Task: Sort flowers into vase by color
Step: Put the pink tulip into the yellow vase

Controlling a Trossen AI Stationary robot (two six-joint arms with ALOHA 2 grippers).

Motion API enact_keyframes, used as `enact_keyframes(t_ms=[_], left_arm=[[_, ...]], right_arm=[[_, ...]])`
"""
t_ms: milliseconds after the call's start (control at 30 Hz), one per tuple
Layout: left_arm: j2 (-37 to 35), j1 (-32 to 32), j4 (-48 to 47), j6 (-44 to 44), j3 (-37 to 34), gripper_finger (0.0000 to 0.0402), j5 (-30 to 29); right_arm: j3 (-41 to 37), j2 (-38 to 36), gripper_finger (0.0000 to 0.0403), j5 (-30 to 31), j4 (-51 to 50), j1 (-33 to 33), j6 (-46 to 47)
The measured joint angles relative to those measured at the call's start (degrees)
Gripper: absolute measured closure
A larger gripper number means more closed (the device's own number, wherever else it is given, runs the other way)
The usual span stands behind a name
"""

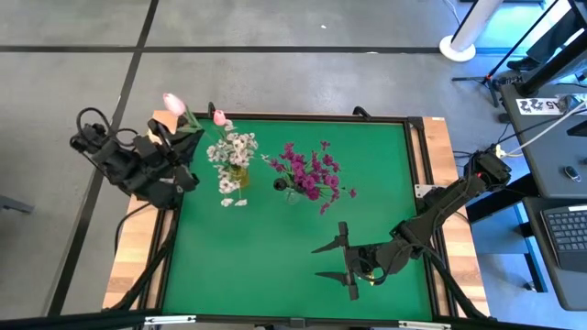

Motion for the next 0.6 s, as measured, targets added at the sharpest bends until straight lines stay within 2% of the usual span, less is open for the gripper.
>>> enact_keyframes(t_ms=[200,367,600], left_arm=[[0.0,-1.9,-1.0,-0.1,1.1,0.0399,-1.2],[0.1,-1.9,-11.6,-5.3,1.1,0.0399,-5.1],[0.2,1.9,-18.6,-11.7,1.1,0.0399,-3.3]], right_arm=[[0.0,0.0,0.0157,0.0,0.0,0.0,0.0],[0.0,0.0,0.0157,0.0,0.0,0.0,0.0],[0.0,0.0,0.0157,0.0,0.1,0.0,0.0]])
